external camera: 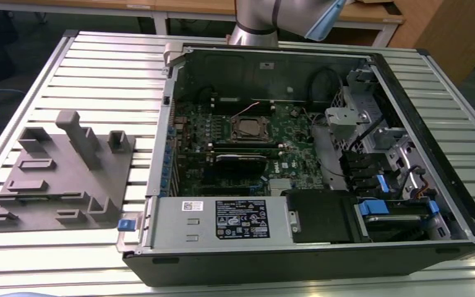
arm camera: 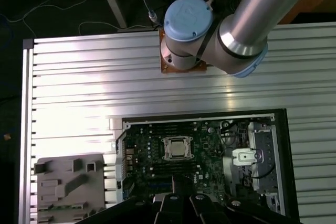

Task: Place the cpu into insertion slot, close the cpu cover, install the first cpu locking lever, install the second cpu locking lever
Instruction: 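Install the first cpu locking lever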

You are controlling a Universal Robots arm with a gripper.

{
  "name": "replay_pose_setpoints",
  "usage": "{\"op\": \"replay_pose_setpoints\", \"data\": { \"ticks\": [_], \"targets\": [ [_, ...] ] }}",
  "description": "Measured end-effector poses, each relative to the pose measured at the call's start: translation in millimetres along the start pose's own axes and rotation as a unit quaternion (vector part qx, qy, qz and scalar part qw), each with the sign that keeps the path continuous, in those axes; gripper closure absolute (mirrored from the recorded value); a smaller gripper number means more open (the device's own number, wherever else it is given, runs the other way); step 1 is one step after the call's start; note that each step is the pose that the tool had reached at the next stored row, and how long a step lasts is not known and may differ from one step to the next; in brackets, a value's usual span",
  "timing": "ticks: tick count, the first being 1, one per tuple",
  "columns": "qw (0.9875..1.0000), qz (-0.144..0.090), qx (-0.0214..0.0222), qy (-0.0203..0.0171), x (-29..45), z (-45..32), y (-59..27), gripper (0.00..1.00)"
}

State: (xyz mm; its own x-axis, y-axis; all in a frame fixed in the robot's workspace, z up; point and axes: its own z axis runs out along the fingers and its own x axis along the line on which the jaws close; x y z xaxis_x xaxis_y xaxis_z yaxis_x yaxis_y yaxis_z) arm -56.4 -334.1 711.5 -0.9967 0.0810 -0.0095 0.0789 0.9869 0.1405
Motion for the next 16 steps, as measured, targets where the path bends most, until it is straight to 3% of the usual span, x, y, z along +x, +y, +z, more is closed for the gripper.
{"op": "replay_pose_setpoints", "data": {
  "ticks": [4, 12, 16],
  "targets": [
    [1.0, 0.0, 0.0001, 0.0, 0.0, 6.4, -1.0, 0.89],
    [1.0, 0.0, 0.0002, 0.0, 0.0, 7.2, -1.1, 0.89],
    [1.0, 0.0, 0.0002, 0.0, 0.1, 12.9, -2.2, 0.89]
  ]
}}
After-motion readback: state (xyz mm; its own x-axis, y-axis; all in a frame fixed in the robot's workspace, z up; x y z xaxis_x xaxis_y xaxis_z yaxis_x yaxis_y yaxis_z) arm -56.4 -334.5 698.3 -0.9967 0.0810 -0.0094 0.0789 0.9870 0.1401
